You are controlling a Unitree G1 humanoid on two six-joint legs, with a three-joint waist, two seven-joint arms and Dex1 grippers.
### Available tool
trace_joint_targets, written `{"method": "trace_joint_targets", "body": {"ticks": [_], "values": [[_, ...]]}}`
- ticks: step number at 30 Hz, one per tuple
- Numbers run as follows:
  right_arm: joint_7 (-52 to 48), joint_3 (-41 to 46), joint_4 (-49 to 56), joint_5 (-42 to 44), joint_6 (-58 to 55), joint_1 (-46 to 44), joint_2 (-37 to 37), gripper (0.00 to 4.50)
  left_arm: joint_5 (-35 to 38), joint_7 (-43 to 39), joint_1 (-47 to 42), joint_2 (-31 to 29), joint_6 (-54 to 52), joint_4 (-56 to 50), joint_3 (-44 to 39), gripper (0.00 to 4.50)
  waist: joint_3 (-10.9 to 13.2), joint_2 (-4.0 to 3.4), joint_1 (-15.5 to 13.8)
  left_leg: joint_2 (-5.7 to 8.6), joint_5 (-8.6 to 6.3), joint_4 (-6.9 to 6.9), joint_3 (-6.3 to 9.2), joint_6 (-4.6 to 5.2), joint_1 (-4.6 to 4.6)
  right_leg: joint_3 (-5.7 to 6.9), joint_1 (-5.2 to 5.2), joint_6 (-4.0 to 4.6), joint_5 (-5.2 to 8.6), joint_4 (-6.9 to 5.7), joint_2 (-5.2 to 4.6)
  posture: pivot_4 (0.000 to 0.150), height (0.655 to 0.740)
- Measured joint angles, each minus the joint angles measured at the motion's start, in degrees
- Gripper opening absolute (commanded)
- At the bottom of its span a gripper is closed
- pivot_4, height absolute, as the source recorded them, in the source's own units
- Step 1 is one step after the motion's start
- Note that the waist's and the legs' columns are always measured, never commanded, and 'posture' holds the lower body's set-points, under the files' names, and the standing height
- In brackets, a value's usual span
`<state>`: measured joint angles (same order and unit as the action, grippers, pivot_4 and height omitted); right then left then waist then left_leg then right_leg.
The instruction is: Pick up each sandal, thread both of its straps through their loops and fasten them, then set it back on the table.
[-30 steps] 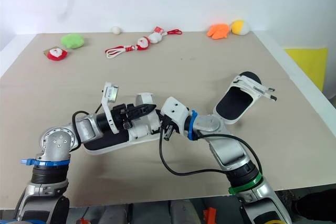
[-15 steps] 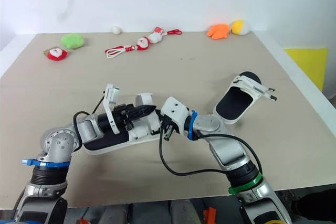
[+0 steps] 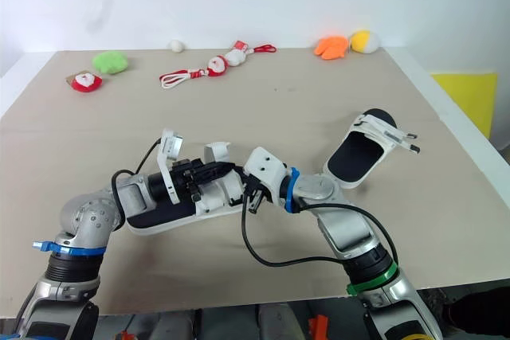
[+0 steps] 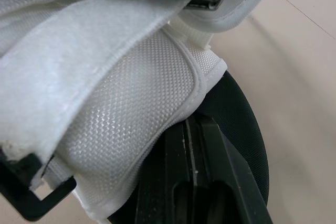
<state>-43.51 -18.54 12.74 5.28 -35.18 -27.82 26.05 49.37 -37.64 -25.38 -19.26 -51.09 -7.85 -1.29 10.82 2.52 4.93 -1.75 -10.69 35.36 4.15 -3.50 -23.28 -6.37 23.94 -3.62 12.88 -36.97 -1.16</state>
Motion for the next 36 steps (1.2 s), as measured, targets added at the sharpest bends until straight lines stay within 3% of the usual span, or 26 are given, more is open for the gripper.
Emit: {"method": "trace_joint_targets", "body": {"ticks": [12,29,36], "values": [[0.0,-0.01,0.0,0.0,0.06,0.0,-0.01,0.0,-4.41,-2.25,0.03,-2.53,1.86,0.5,1.33,0.13,0.0,0.0,0.0,-0.01,0.0,-0.01,0.0,0.0,0.01,0.0,0.0,0.0,0.0,0.0,0.01,0.15,0.74],[0.05,0.0,-0.03,-0.01,0.0,0.0,-0.05,0.0,-3.73,-4.17,0.54,-2.37,-1.2,-4.14,2.08,0.13,0.0,0.0,0.0,-0.01,0.0,-0.01,0.0,0.0,-0.01,0.0,-0.01,0.01,0.01,0.0,0.0,0.15,0.74],[0.04,-0.01,-0.03,0.0,-0.04,0.0,-0.06,0.0,-4.48,-6.76,1.32,-4.97,-1.11,-6.94,4.96,0.13,0.0,0.0,0.0,-0.01,0.0,-0.01,0.0,0.0,-0.01,0.0,0.0,0.03,0.02,0.0,-0.01,0.15,0.74]]}}
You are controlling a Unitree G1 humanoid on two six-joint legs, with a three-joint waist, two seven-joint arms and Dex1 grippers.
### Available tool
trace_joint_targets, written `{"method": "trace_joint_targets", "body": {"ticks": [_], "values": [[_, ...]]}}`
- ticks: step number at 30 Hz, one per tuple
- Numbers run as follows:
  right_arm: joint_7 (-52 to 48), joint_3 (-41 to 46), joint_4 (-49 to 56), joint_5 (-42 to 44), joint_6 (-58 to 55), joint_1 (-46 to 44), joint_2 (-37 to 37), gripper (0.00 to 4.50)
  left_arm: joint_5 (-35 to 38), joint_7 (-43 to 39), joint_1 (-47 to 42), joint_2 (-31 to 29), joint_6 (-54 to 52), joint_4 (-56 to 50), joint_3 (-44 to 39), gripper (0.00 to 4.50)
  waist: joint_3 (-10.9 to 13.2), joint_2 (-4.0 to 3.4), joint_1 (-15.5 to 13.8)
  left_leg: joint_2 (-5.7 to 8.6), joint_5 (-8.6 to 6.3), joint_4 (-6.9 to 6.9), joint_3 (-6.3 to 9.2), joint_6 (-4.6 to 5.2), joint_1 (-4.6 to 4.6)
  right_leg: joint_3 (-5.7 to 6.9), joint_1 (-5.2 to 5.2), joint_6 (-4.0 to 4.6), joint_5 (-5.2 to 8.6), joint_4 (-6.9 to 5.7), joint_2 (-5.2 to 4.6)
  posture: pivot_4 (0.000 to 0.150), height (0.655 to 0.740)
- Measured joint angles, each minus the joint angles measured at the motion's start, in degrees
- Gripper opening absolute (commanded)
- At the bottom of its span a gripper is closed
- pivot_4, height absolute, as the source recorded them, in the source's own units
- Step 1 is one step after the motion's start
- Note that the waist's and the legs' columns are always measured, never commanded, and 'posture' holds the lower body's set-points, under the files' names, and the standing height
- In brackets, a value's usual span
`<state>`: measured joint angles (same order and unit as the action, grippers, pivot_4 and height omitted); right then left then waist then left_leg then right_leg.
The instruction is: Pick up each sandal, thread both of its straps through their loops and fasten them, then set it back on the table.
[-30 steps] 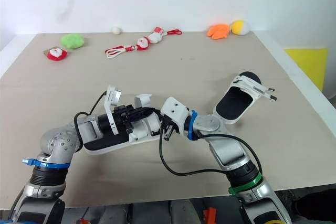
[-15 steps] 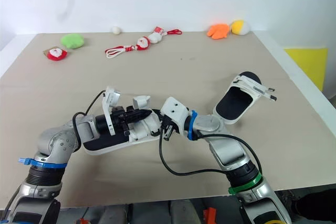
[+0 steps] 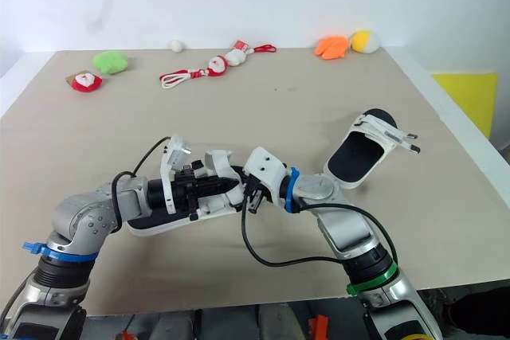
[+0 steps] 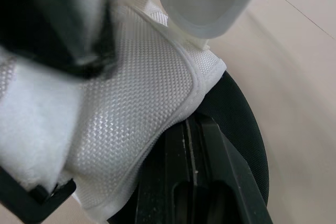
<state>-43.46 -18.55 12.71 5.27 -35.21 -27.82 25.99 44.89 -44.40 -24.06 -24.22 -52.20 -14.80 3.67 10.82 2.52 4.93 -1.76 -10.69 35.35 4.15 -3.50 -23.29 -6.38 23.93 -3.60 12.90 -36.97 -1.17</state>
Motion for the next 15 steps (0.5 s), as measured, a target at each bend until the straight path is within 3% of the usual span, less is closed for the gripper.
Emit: {"method": "trace_joint_targets", "body": {"ticks": [8,10,15], "values": [[0.07,-0.01,0.01,0.01,-0.17,0.01,-0.14,0.0,1.07,-1.38,1.82,-3.84,-0.85,-5.32,0.29,3.4,0.01,-0.01,0.01,-0.02,0.0,-0.02,0.0,0.0,0.0,0.0,0.03,0.01,0.01,0.0,0.01,0.15,0.74],[0.07,-0.01,0.07,0.02,-0.21,0.05,-0.15,0.0,2.9,-0.91,3.23,-4.65,-1.8,-6.8,-2.13,4.45,0.01,-0.01,0.03,-0.04,0.0,-0.03,0.0,0.0,0.0,0.0,0.04,0.02,0.01,0.0,0.01,0.15,0.74],[0.15,0.08,0.09,0.01,-0.39,0.09,-0.16,0.0,6.16,3.79,6.07,-7.56,-3.91,-8.99,-10.15,4.45,0.01,-0.01,-0.01,-0.02,0.0,0.0,0.0,0.0,-0.01,0.0,0.04,0.03,0.02,0.0,0.0,0.15,0.74]]}}
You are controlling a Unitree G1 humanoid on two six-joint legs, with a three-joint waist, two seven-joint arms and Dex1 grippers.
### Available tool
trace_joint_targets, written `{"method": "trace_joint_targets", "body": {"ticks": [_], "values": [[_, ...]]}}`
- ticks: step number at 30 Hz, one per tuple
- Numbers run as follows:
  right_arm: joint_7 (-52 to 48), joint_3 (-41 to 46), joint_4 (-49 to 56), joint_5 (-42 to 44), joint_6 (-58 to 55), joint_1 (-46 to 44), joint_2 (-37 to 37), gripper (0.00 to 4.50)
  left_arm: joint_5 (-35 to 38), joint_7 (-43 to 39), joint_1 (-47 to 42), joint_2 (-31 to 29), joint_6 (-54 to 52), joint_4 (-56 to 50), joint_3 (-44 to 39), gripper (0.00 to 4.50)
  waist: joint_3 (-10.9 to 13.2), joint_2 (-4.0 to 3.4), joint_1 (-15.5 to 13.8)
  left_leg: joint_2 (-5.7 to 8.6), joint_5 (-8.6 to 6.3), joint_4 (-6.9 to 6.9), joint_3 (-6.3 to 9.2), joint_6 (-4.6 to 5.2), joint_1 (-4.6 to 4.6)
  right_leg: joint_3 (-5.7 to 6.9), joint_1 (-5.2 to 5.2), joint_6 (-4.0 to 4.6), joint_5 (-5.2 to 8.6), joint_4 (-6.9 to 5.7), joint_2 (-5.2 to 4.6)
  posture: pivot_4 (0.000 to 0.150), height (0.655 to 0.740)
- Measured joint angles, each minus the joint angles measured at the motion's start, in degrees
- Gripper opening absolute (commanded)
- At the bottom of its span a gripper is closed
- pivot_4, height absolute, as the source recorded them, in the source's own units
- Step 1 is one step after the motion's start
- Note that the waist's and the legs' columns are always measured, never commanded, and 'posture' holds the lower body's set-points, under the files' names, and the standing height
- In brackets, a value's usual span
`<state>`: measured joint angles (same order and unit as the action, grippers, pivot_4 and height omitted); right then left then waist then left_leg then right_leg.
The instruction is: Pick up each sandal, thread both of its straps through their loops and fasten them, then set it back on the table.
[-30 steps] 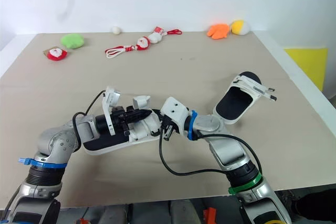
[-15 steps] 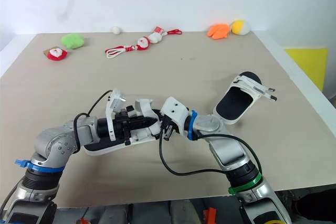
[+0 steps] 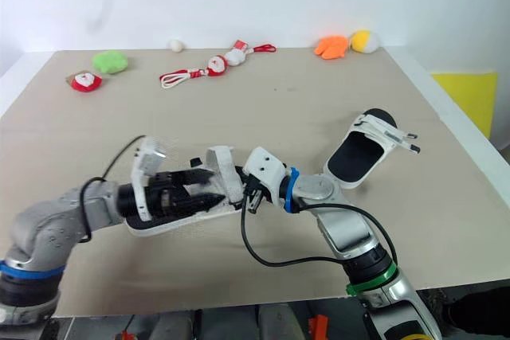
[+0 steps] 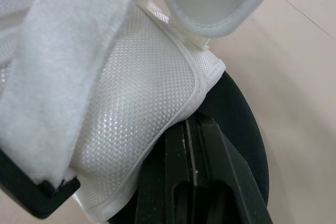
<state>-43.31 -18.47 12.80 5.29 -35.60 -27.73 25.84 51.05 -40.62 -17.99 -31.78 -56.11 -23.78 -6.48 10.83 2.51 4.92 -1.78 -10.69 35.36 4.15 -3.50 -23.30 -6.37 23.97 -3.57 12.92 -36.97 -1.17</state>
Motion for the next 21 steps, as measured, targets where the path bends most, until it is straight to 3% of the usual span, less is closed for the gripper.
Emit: {"method": "trace_joint_targets", "body": {"ticks": [14,15,16,21], "values": [[-0.09,-0.05,-0.78,-0.03,0.23,-0.37,-0.81,0.0,1.95,8.17,-6.35,8.17,-4.24,3.18,4.24,4.45,0.0,0.01,0.18,-0.05,0.0,-0.01,0.0,0.0,0.02,0.0,0.0,-0.05,-0.03,-0.01,0.09,0.15,0.74],[-0.02,-0.06,-0.77,-0.03,0.21,-0.36,-0.82,0.0,1.83,8.62,-6.83,8.37,-4.54,3.45,5.1,3.94,0.0,0.0,0.19,-0.05,0.0,-0.01,0.0,0.0,0.02,0.0,-0.01,-0.06,-0.04,-0.01,0.09,0.15,0.74],[0.0,-0.06,-0.77,-0.03,0.21,-0.35,-0.82,0.0,1.8,8.72,-6.89,8.37,-4.56,3.57,5.26,3.88,0.0,0.0,0.19,-0.05,0.0,-0.01,0.0,0.0,0.02,0.0,-0.01,-0.06,-0.04,-0.01,0.09,0.15,0.74],[0.09,-0.03,-0.7,-0.02,0.22,-0.27,-0.77,0.0,1.3,8.81,-7.49,8.5,-4.66,4.74,6.72,1.55,0.0,0.0,0.19,-0.04,0.0,0.0,0.0,0.0,0.02,-0.01,-0.02,-0.06,-0.04,-0.01,0.08,0.15,0.74]]}}
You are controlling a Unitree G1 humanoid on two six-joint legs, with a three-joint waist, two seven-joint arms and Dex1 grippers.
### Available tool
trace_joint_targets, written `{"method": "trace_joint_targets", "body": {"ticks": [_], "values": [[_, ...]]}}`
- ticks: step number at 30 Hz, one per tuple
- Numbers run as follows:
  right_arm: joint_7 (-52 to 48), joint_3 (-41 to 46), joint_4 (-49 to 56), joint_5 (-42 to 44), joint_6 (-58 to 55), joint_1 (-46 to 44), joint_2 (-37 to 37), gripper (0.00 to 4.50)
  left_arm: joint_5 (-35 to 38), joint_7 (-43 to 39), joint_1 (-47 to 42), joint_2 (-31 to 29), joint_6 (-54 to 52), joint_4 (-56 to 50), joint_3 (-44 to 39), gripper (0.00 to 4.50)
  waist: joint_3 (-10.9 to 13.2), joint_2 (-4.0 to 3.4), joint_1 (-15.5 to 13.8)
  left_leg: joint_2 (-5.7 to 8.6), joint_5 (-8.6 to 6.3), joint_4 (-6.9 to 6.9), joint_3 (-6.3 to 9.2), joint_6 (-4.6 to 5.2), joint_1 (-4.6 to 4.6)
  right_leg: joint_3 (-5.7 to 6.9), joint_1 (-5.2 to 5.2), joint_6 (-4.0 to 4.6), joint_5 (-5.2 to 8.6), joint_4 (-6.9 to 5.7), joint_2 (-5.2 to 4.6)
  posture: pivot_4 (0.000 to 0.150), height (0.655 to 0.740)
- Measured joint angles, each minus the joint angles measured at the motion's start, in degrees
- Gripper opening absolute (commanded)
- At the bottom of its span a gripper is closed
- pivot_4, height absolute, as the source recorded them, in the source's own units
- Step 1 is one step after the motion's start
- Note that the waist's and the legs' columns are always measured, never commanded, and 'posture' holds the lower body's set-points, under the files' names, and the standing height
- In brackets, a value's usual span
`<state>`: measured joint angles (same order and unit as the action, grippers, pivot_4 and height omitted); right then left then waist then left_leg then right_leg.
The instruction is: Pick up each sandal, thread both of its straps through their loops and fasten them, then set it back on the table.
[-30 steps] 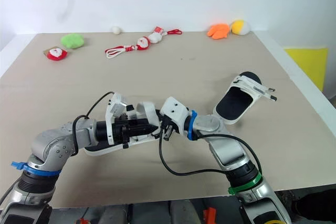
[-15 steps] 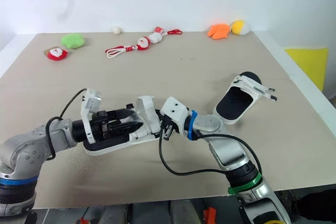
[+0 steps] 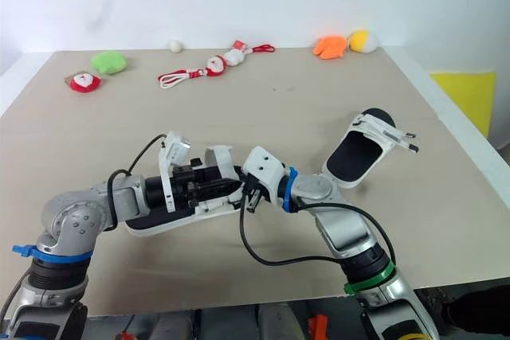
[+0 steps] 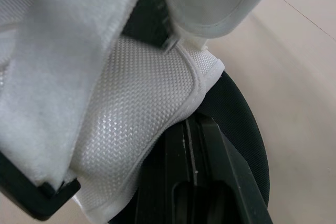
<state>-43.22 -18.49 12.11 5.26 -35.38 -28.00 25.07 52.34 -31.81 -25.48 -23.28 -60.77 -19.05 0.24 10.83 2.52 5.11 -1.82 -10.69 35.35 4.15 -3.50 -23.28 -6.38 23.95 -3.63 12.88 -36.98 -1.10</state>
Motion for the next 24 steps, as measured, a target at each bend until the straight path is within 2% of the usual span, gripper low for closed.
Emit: {"method": "trace_joint_targets", "body": {"ticks": [2,4,5,14,24], "values": [[0.02,0.0,0.0,0.0,0.0,0.0,0.0,0.0,-0.14,0.09,-0.14,0.02,0.0,0.09,0.0,1.0,0.0,0.0,0.0,0.0,0.0,0.0,0.0,0.0,0.0,0.0,0.0,0.0,0.0,0.0,0.0,0.15,0.74],[0.11,0.0,0.0,0.0,0.06,0.04,0.0,0.0,-0.44,0.13,-0.51,0.02,0.0,0.65,0.0,0.18,0.0,0.0,0.0,0.0,0.0,0.0,0.0,0.0,0.0,0.0,0.0,0.0,0.0,0.0,0.0,0.15,0.74],[0.13,0.0,0.01,0.0,0.1,0.07,0.0,0.0,-0.56,0.0,-0.63,-0.07,0.0,0.7,0.03,0.07,0.0,0.0,0.0,0.0,0.0,0.0,0.0,0.0,0.0,0.0,0.0,0.0,0.0,0.0,0.0,0.15,0.74],[0.14,-0.05,0.02,0.0,0.31,0.15,-0.02,0.0,-2.81,-3.88,0.06,-4.74,1.75,-1.81,3.54,0.07,0.0,0.0,0.0,-0.01,0.0,-0.01,0.0,0.0,0.02,0.0,0.0,0.01,0.0,0.0,0.01,0.15,0.74],[0.13,-0.08,-0.05,-0.01,0.45,0.14,-0.02,0.0,-8.52,-6.24,0.85,-6.14,5.87,-2.33,8.12,0.07,-0.01,0.0,0.01,-0.01,0.0,-0.01,0.0,0.0,0.03,-0.01,-0.01,0.01,0.01,0.0,0.0,0.15,0.74]]}}
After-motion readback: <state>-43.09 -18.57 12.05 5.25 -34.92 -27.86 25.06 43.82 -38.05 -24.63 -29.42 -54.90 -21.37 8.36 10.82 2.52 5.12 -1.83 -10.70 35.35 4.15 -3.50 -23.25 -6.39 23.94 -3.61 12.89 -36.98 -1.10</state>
